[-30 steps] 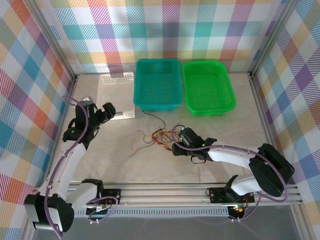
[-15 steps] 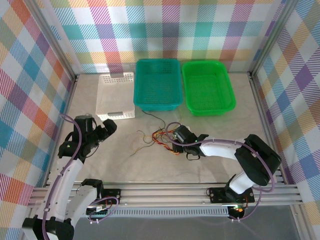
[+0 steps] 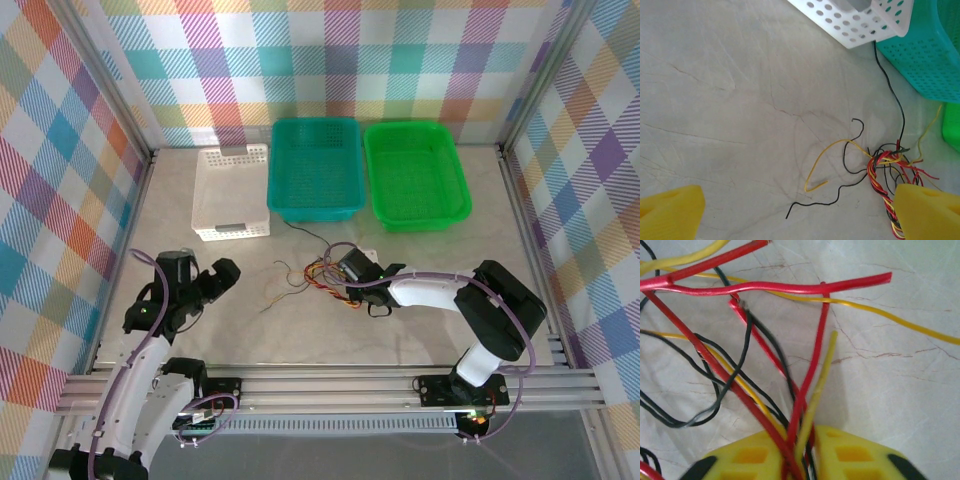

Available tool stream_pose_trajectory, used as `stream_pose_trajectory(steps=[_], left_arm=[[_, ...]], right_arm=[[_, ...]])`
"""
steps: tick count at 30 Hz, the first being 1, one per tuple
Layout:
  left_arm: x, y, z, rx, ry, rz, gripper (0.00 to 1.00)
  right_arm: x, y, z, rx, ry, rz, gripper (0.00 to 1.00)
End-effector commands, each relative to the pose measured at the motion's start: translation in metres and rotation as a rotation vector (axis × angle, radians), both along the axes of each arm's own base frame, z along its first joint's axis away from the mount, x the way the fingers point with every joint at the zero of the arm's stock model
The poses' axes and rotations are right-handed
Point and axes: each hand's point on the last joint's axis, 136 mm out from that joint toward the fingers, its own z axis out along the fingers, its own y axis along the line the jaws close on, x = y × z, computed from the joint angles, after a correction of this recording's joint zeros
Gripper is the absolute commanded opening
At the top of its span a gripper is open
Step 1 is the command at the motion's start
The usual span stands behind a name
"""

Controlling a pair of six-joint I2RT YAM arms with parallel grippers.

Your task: Untangle the cables

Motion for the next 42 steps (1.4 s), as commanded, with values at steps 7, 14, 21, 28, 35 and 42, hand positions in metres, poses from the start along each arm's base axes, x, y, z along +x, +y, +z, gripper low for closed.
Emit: stream_pose_trajectory(steps=[7, 14, 21, 28, 35, 42], left_arm=[[0.001, -0.022, -0.004, -0.054, -0.013, -0.047, 0.95], [-0.002, -0.045, -0.010, -0.070, -0.013, -0.099, 0.94], [0.001, -0.081, 0.001, -0.058, -0.038, -0.193, 0.94], [0.010, -0.104, 0.019, -0.048, -0.085, -0.241, 0.94], [0.020, -0.112, 0.046, -0.122, -0.175, -0.216, 0.95], [0.021, -0.149, 0.062, -0.222, -0.233, -0.332, 0.82]], right_arm=[[-0.005, 0.013, -0.025, 0.040, 0.051, 0.024, 0.00], [-0.005, 0.014, 0.007, 0.078, -0.018, 0.056, 0.00], [-0.008, 0.020, 0.065, 0.175, -0.121, 0.131, 0.00], [-0.024, 0.026, 0.117, 0.306, -0.236, 0.259, 0.00], [-0.040, 0.031, 0.132, 0.350, -0.252, 0.367, 0.00], [-0.043, 0.038, 0.143, 0.403, -0.267, 0.396, 0.00]])
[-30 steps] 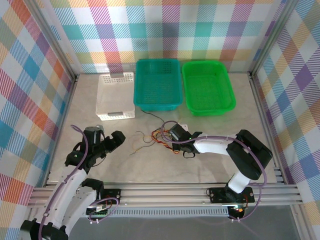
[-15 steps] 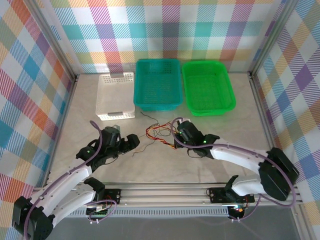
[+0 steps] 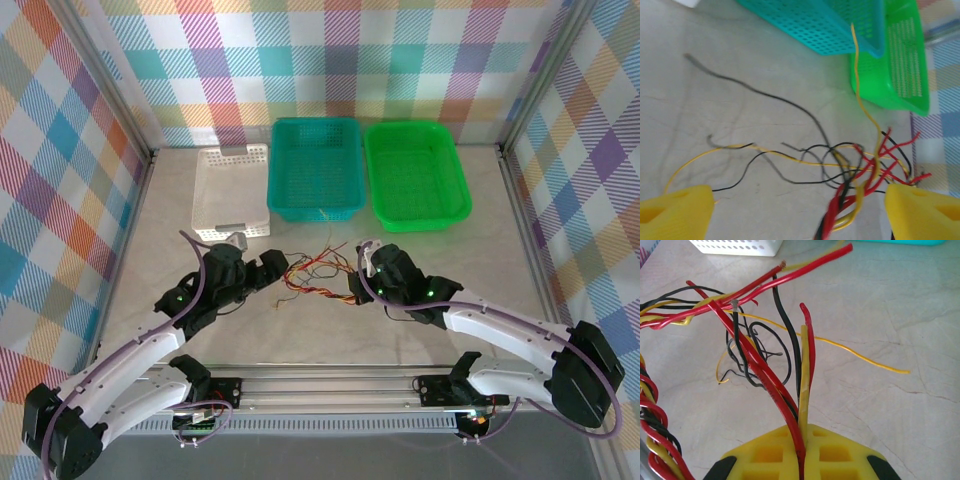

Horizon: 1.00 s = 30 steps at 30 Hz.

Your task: Untangle the cables

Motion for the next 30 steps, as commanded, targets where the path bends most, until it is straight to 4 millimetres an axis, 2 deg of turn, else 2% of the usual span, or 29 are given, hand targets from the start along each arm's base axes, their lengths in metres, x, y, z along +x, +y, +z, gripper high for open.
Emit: stream_pose_trajectory(steps=[1, 4, 14, 21, 25, 26, 28, 30], left_arm=[[-0.001, -0.026, 0.019, -0.075, -0.052, -0.085, 0.80], [-0.008, -0.033, 0.016, -0.066, -0.058, -0.137, 0.77], [-0.022, -0.034, -0.010, 0.011, -0.032, -0.227, 0.69], [-0.027, -0.049, -0.029, 0.056, 0.024, -0.327, 0.66], [-0.026, -0.051, -0.027, 0.051, 0.009, -0.329, 0.52], [-0.025, -0.049, -0.027, 0.061, 0.009, -0.322, 0.48], [-0.023, -0.044, -0.028, 0.086, 0.009, -0.302, 0.34], [-0.022, -0.037, -0.028, 0.111, 0.006, -0.270, 0.30]], right_arm=[[-0.003, 0.008, 0.016, 0.050, -0.040, 0.045, 0.00], [-0.001, 0.008, 0.018, 0.045, -0.045, 0.040, 0.00], [-0.003, 0.017, 0.034, 0.085, -0.045, 0.075, 0.00], [-0.006, 0.022, 0.041, 0.105, -0.039, 0.095, 0.00], [-0.006, 0.023, 0.037, 0.099, -0.025, 0.099, 0.00], [-0.006, 0.023, 0.036, 0.095, -0.025, 0.095, 0.00], [-0.005, 0.020, 0.034, 0.081, -0.024, 0.082, 0.00], [-0.003, 0.016, 0.028, 0.055, -0.019, 0.065, 0.00]])
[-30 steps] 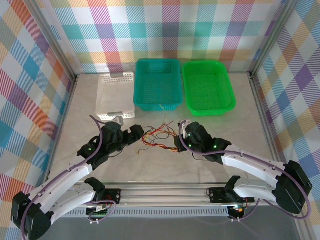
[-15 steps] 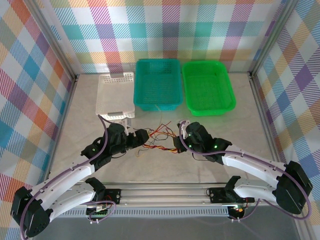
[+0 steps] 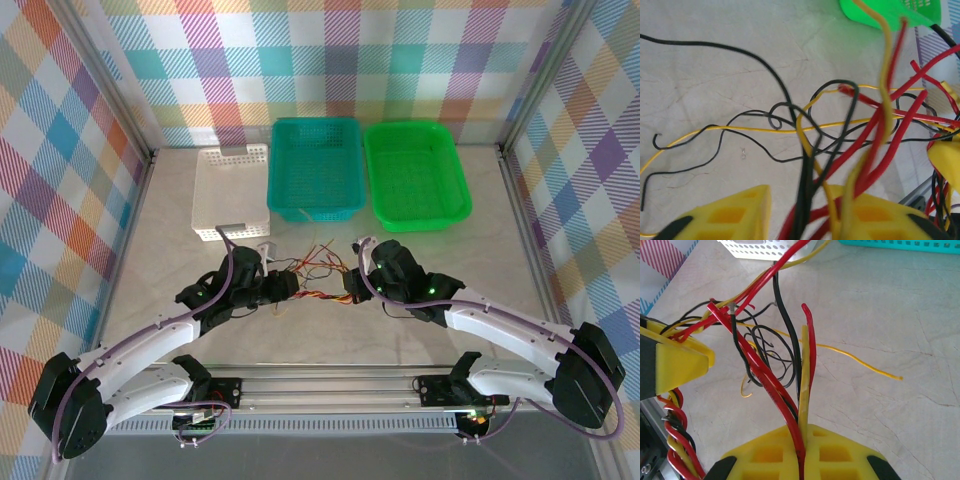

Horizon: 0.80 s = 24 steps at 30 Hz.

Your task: Untangle the cables

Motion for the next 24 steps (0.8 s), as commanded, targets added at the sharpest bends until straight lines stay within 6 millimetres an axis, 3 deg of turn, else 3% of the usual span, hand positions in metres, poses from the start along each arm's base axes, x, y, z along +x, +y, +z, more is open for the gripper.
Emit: stream_pose_trajectory(steps=[1, 5, 8, 18, 24], left_arm=[[0.002, 0.006, 0.009, 0.034, -0.041, 0.023, 0.29], [0.004, 0.017, 0.013, 0.035, -0.069, 0.081, 0.26], [0.006, 0.025, 0.013, 0.042, -0.074, 0.130, 0.00], [0.012, 0.053, 0.020, 0.017, -0.101, 0.316, 0.00], [0.014, 0.075, 0.021, -0.060, -0.089, 0.491, 0.00]], right_arm=[[0.003, 0.001, 0.007, -0.012, -0.024, -0.004, 0.00], [0.006, -0.005, -0.002, -0.041, -0.008, -0.041, 0.00], [0.009, -0.010, -0.008, -0.054, -0.003, -0.081, 0.00], [0.008, -0.021, -0.013, 0.081, 0.006, -0.191, 0.00], [0.004, -0.038, 0.006, 0.362, -0.053, -0.292, 0.00]])
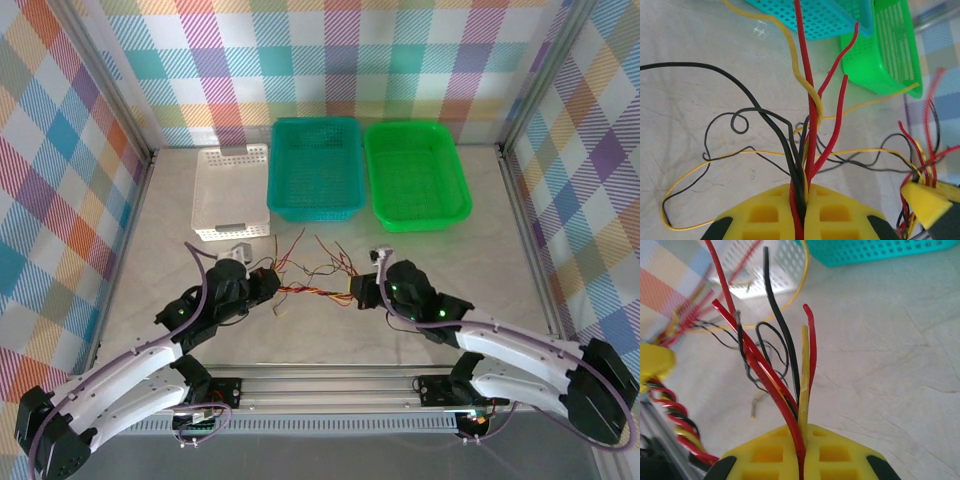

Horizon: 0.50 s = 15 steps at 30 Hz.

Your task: Untangle the cables

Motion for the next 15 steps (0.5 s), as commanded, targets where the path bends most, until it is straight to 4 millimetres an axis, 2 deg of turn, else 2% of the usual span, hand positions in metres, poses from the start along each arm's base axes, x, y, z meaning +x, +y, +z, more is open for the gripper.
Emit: stream_pose_trajectory(steps=[1, 4, 9, 13, 15], left_arm=[[0.011, 0.036, -0.006, 0.012, -0.007, 0.226, 0.00], [0.014, 0.040, -0.003, -0.020, -0.005, 0.275, 0.00], [0.021, 0.033, 0.008, -0.059, -0.024, 0.287, 0.00], [0.025, 0.025, 0.014, -0.073, -0.032, 0.274, 0.00], [0.027, 0.021, 0.016, -0.074, -0.034, 0.267, 0.00]], right_arm=[[0.006, -0.020, 0.012, 0.161, -0.041, -0.127, 0.00], [0.001, -0.025, 0.018, 0.211, -0.060, -0.124, 0.00], [-0.001, -0.029, 0.011, 0.132, -0.021, -0.128, 0.00], [0.001, -0.043, 0.008, 0.060, 0.001, -0.190, 0.00], [0.001, -0.049, 0.013, 0.020, -0.009, -0.202, 0.13]])
